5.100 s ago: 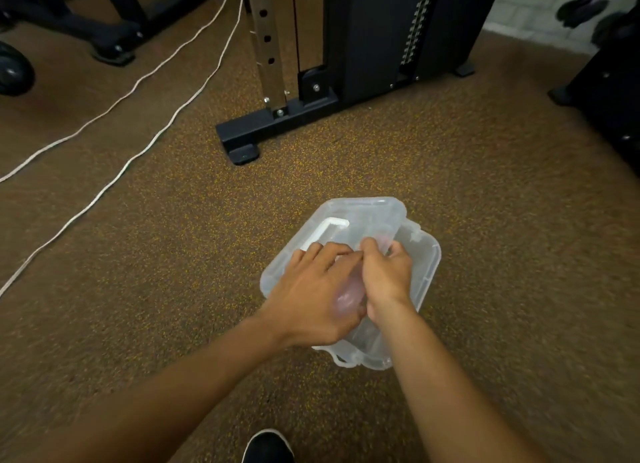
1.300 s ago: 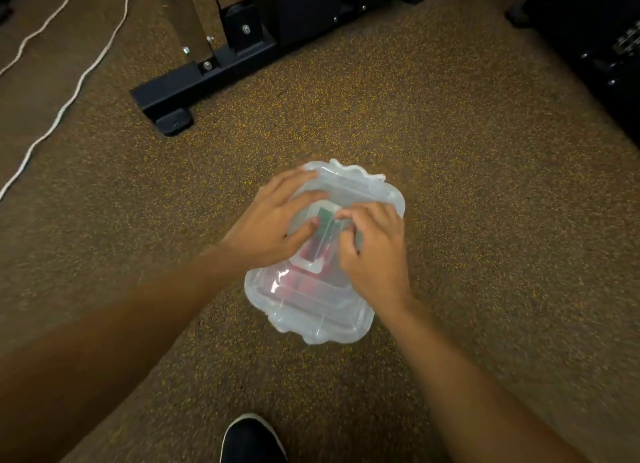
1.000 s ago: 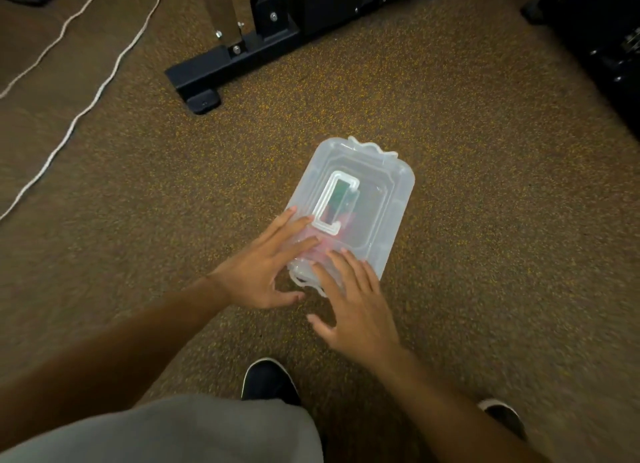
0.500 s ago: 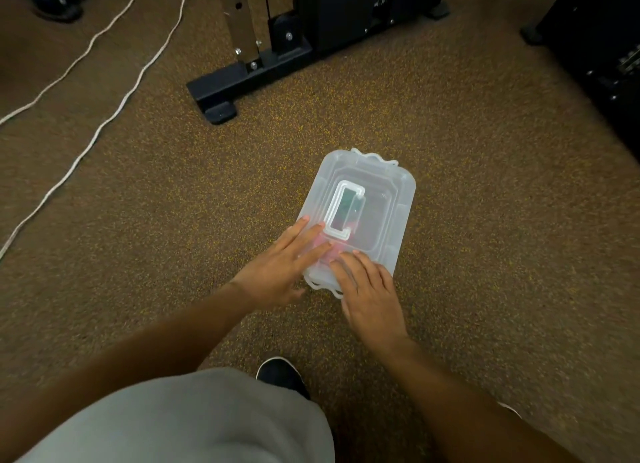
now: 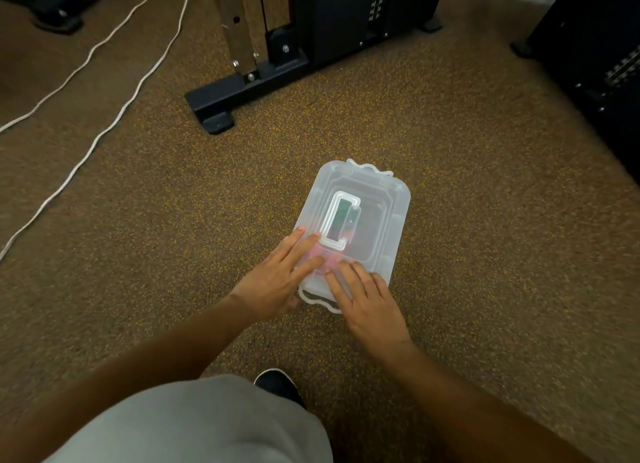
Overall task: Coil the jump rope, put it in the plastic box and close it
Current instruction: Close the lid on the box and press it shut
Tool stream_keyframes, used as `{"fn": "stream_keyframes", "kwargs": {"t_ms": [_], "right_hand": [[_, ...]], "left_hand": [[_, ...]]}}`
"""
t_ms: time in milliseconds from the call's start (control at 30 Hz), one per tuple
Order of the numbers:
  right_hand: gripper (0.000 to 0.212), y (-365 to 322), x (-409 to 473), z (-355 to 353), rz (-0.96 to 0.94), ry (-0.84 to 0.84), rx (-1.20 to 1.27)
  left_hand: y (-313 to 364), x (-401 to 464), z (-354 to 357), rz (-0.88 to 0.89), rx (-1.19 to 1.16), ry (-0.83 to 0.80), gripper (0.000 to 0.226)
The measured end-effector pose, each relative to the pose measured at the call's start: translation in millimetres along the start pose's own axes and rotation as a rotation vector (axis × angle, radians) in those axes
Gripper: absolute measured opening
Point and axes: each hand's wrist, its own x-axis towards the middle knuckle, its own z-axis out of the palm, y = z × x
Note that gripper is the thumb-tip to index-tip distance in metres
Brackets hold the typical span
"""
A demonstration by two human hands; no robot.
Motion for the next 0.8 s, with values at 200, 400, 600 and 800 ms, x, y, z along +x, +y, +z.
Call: {"fn": "stream_keyframes", "kwargs": {"t_ms": [200,400,600,800], "right_hand": [[0.078,18,-4,-7,-0.05,-0.067,0.1],[0.071,21,-5,-17,-0.02,-0.154,0.239],[0.06,19,-2,-20,0.041,-0.147,0.38],[0.059,18,2,-31,0.047,-0.154,0.391]], "left_hand": [[-9,-2,-9,-0.025,-0.226,-0.048,0.09],[-24,1,-20,0.038,-0.375,-0.081,0.08],[-24,2,-27,0.034,-0.456,-0.03,0.066],[-22,3,-33,0.013,-0.422,-0.082,0.063]]}}
